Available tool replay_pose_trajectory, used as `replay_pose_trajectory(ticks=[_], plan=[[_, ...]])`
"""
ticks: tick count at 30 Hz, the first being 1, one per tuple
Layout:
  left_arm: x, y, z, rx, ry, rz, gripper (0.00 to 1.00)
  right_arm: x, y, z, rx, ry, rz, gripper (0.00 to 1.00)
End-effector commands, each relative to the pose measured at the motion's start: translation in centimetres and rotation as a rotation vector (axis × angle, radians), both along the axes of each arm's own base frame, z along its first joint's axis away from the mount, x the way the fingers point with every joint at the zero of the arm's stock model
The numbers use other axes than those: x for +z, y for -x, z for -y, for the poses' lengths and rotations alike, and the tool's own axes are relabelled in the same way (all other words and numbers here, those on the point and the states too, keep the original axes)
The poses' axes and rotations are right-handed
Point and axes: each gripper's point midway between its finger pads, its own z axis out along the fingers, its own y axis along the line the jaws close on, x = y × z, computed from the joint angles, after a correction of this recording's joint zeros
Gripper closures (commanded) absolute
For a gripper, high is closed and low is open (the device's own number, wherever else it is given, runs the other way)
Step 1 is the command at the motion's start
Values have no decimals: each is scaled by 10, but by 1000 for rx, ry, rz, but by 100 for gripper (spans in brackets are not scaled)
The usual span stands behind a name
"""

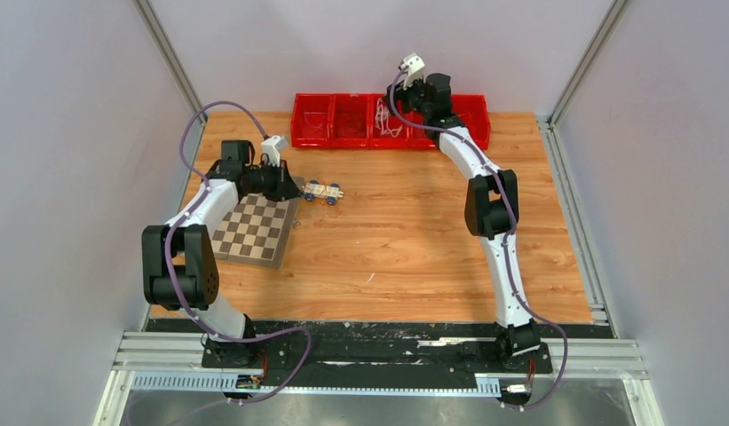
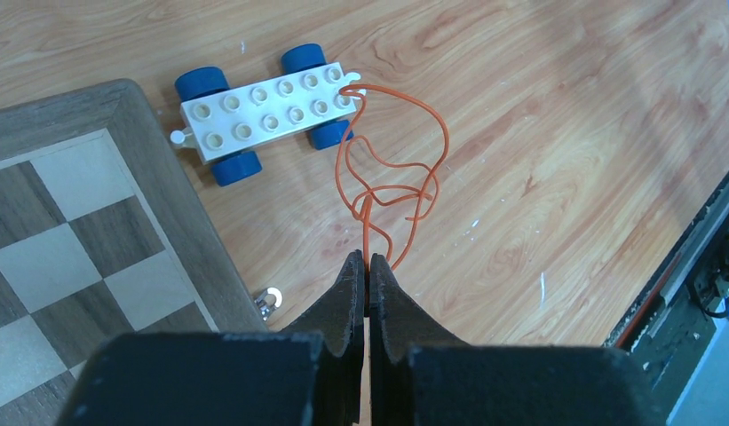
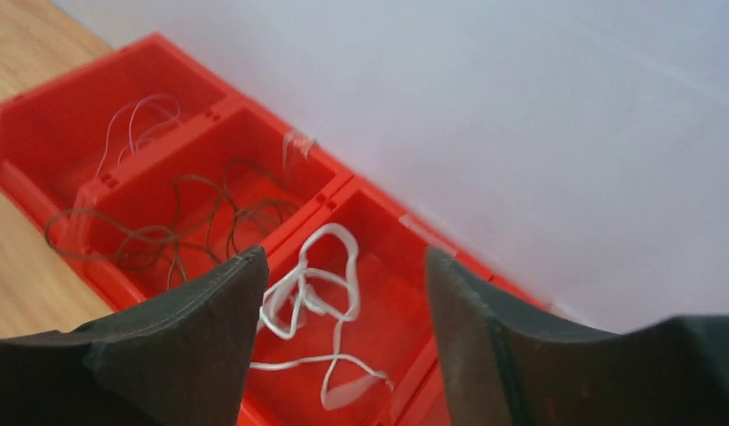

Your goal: Untangle the cables

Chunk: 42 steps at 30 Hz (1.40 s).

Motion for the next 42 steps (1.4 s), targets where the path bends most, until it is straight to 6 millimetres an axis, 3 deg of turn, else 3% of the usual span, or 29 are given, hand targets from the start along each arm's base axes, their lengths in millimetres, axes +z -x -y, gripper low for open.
replay_pose_trajectory(ticks=[1,5,8,10,11,15,20,23,28,35,37,42], plan=[[27,-5,18,-78,35,76,100,35,20,-2,58,-44,5,28],[33,4,37,-148,49,90,100,53,64,-7,169,-54,-82,15],[44,15,61,-214,77,111,100,56,119,-11,308,-51,-205,7],[54,22,79,-259,107,129,100,56,166,-13,412,-52,-296,4],[60,23,88,-274,132,134,100,38,189,-12,452,-48,-374,4],[87,36,122,-330,210,171,100,5,257,2,491,-27,-567,3],[72,31,134,-258,287,56,100,13,322,7,575,-47,-640,1],[69,30,142,-261,318,31,100,24,352,1,635,2,-578,0],[76,37,155,-293,349,8,100,18,375,-14,680,210,-381,1],[84,52,170,-346,418,-48,100,-14,368,-36,705,356,-312,11],[88,56,174,-362,430,-56,100,-24,364,-41,706,388,-302,18],[97,61,178,-383,462,-73,100,-44,354,-41,683,458,-289,47]])
